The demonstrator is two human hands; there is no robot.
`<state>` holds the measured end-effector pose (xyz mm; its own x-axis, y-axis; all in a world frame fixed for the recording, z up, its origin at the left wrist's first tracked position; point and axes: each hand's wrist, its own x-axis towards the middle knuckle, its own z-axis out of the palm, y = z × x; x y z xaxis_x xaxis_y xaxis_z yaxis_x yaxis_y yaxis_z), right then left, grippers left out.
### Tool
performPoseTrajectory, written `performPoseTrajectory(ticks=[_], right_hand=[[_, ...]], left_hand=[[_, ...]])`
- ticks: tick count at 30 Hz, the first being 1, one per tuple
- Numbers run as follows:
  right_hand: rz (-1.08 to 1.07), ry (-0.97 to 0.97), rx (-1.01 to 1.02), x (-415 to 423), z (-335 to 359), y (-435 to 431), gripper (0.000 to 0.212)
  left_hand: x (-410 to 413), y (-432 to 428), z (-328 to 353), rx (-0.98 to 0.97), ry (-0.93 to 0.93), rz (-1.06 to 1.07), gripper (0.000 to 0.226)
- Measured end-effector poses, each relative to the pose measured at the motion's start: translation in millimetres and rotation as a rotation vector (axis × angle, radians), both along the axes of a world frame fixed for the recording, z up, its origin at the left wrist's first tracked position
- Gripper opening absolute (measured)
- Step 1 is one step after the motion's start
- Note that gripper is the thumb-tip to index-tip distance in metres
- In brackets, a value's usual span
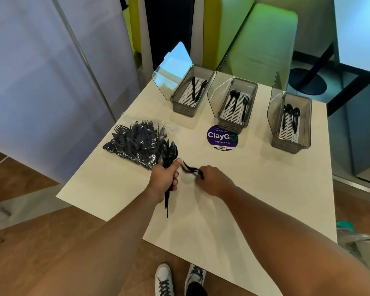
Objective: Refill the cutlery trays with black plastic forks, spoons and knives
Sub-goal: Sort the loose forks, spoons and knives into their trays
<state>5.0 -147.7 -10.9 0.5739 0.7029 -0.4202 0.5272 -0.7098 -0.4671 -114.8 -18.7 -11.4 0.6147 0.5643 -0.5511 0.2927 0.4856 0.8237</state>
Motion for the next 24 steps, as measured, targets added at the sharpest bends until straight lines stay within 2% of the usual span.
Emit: performPoseTrajectory(ticks=[4, 7, 10, 16, 24], right_hand=[[-0.266, 0.152, 0.192, 15, 19, -1, 0.023], [-0.475, 0.335, 0.417, 26, 36, 3, 0.031], [-0.631, 0.534, 0.611, 32, 50, 8, 0.024], [-0.767, 0.719, 0.733, 50, 62, 10, 0.027], [-0.891, 0.813, 0.744, 78, 71, -2, 0.025]], left_hand=[[15, -8, 6, -0.015, 0.010, -0.045, 0.036], [32, -21, 13, -0.049, -0.007, -0.085, 0.034], [50, -33, 21, -0.038, -0.032, -0.116, 0.032], [91, -48, 40, -0.048, -0.109, -0.114, 0.044], [113, -54, 51, 0.088, -0.106, -0.182, 0.020]])
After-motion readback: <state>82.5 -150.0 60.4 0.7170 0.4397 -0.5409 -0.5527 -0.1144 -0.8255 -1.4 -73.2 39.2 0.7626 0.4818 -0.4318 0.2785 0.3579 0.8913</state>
